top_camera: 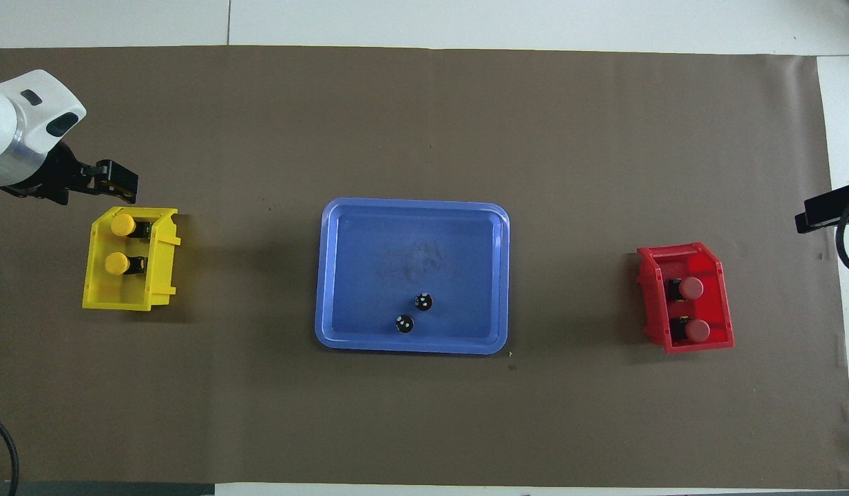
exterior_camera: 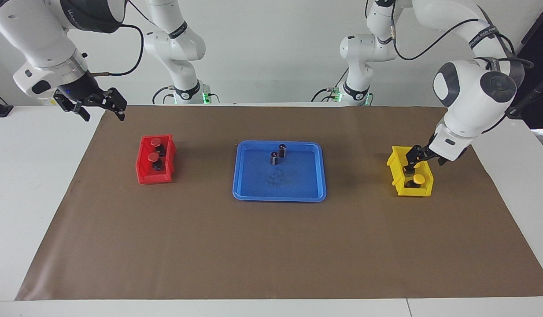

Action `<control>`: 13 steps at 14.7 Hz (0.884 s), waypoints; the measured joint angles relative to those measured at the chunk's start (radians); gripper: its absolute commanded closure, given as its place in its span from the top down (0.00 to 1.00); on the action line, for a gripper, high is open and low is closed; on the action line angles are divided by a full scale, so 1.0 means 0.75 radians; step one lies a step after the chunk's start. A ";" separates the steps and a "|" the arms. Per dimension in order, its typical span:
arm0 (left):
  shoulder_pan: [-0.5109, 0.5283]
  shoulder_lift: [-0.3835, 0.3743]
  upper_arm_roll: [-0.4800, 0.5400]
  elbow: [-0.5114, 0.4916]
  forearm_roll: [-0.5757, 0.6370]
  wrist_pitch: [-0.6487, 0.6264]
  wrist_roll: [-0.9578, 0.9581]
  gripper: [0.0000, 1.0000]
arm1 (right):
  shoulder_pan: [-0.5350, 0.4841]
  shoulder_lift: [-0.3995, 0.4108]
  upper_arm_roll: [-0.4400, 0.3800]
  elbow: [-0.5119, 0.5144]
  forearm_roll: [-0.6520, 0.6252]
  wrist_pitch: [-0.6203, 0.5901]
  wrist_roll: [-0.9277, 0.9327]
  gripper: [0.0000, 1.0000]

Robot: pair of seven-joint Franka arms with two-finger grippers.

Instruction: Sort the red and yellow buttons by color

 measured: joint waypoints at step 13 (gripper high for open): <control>-0.010 -0.215 0.009 0.148 -0.032 -0.361 0.050 1.00 | 0.000 0.000 0.000 0.000 0.000 0.000 0.000 1.00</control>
